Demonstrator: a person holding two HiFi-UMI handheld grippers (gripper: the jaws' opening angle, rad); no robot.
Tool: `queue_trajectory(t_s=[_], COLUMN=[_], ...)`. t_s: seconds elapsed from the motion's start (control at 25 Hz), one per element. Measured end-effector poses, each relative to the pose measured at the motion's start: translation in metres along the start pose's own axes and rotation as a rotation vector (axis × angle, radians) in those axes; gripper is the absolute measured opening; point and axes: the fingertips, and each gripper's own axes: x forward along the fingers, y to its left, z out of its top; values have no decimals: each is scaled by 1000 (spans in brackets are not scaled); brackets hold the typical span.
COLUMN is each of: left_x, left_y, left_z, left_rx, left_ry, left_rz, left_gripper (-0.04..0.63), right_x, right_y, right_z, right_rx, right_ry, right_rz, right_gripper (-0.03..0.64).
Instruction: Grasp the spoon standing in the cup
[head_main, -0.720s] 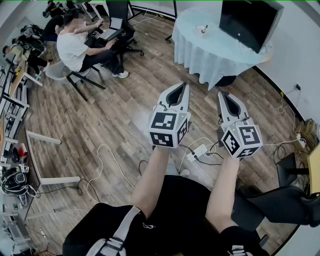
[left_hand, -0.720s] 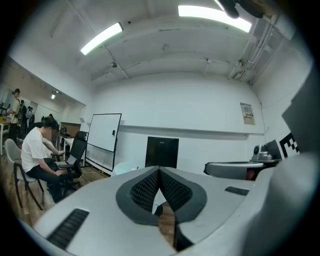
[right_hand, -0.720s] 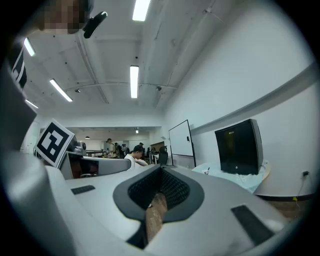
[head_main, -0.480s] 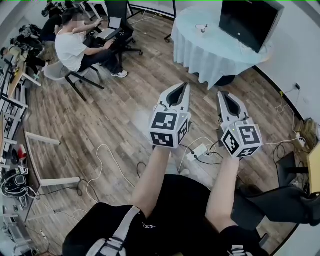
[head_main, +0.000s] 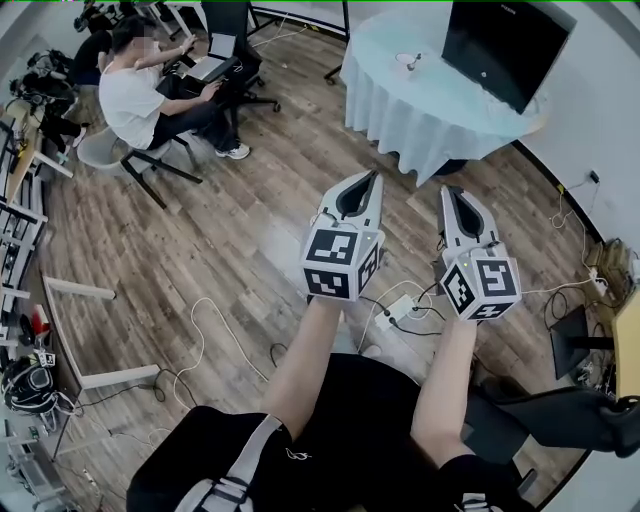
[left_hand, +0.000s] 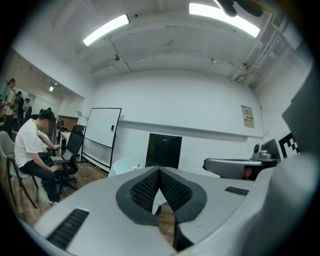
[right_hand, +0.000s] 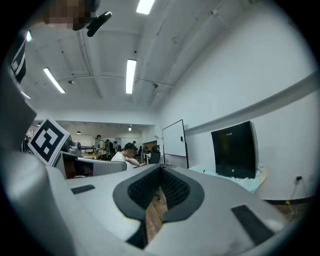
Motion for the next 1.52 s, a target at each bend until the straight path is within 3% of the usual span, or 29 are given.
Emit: queue_trajectory(t_s=[0.28, 0.52, 0.68, 0.92, 1.08, 1.52], left_x=[22, 31, 35, 40, 41, 70], left_y=[63, 127, 150, 166, 190, 199], left_z=[11, 17, 26, 55, 65, 84], left_rx=[-20, -63, -69, -96, -127, -9], left_ry=[-1, 3, -22, -106, -116, -117], left_rz=[7, 27, 17, -9, 40, 57], left_gripper=[11, 11, 11, 11, 11, 11], right_x=[64, 98, 115, 137, 139, 181], right_y=[18, 23, 31, 51, 47, 28], right_z=[-1, 10, 15, 50, 69, 72], right_rx=[7, -32, -55, -184, -285, -198], right_ry=[-6, -52, -49, -71, -69, -147], right_rz=[-17, -133, -146, -125, -155, -95], right_gripper=[6, 6, 6, 6, 6, 6])
